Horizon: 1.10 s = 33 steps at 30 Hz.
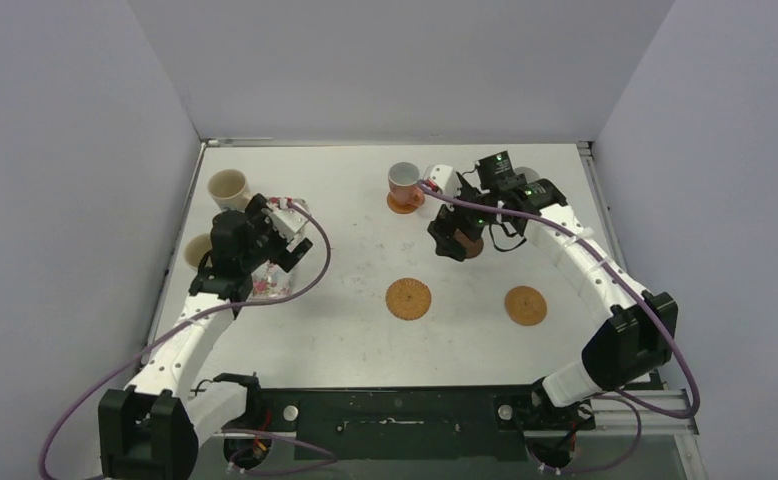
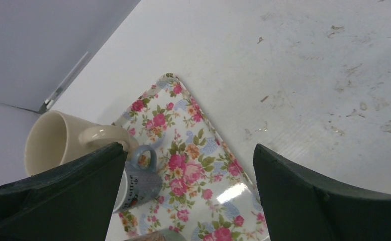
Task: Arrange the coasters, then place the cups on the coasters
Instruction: Place the cup on the coaster, then pick up the cup from the tray.
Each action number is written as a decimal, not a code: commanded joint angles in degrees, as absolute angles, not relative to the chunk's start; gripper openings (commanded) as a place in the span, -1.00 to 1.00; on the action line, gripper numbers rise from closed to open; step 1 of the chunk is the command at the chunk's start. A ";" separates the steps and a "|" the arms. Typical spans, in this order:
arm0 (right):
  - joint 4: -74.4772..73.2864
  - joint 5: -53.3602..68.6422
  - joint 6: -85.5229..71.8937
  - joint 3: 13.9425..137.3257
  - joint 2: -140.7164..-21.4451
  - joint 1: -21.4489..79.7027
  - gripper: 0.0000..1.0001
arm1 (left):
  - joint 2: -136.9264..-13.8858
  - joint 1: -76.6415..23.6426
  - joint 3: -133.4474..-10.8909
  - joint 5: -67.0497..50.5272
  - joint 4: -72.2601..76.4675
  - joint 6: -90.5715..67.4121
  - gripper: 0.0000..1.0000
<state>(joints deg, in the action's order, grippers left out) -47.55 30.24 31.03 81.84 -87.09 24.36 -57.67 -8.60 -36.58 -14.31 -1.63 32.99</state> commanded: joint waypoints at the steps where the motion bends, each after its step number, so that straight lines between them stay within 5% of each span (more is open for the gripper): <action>1: -50.41 40.22 38.76 80.26 -81.78 21.36 1.00 | -64.20 -5.27 -44.95 -20.68 -4.48 40.60 0.95; 9: -53.06 46.63 46.90 75.98 -80.05 15.15 1.00 | -75.98 -0.27 -55.86 -28.60 -12.98 49.27 0.92; 33: -52.95 52.21 54.49 68.94 -75.92 13.89 1.00 | -79.60 7.01 -56.08 -8.85 -7.44 23.41 0.95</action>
<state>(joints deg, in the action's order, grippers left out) -54.02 49.15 52.77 69.45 -78.06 14.22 -79.70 6.39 -53.93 -13.54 -8.40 27.59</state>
